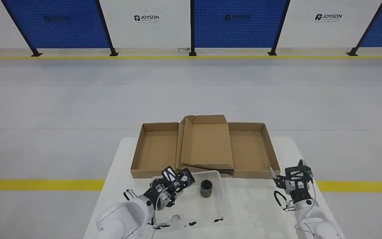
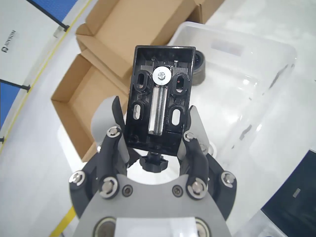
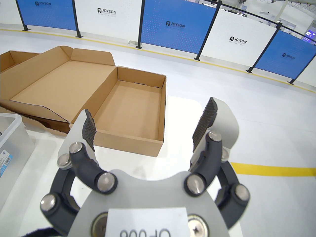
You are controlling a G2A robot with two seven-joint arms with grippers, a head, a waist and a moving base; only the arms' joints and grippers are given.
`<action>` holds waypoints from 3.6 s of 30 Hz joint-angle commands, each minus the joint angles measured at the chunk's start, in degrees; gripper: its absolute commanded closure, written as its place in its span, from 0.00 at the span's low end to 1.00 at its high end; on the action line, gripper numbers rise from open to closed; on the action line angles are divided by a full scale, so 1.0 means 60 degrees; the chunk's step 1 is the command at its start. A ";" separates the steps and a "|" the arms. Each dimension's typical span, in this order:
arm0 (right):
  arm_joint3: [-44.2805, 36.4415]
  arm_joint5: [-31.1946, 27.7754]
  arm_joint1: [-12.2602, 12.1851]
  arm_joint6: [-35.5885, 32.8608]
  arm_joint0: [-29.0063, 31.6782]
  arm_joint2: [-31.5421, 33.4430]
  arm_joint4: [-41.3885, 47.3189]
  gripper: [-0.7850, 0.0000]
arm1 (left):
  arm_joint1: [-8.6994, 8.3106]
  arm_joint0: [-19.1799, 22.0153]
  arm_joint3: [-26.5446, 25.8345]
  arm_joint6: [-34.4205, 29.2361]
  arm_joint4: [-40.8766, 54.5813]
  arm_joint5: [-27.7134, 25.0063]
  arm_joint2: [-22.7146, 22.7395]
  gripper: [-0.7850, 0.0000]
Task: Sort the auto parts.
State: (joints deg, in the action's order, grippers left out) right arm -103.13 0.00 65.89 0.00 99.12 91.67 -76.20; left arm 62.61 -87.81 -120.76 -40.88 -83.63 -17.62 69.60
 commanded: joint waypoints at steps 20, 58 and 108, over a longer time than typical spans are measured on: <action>0.0000 0.0000 0.0000 0.0000 0.0000 0.0000 0.0000 0.00 | 0.0542 0.4079 0.5843 -0.0322 0.1378 0.1114 -0.0732 0.53; 0.0000 0.0000 0.0000 0.0000 0.0000 0.0000 0.0000 0.00 | 0.0111 0.0863 0.0968 -0.2848 0.2407 -0.1930 -0.0375 0.00; 0.0000 0.0000 0.0000 0.0000 0.0000 0.0000 0.0000 0.00 | 0.0439 0.4309 0.5246 -0.4656 0.4037 -0.1388 -0.3847 0.65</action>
State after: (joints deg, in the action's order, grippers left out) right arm -103.13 0.00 65.89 0.00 99.12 91.67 -76.20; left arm 65.15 -62.14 -89.53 -68.98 -59.61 -25.93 46.83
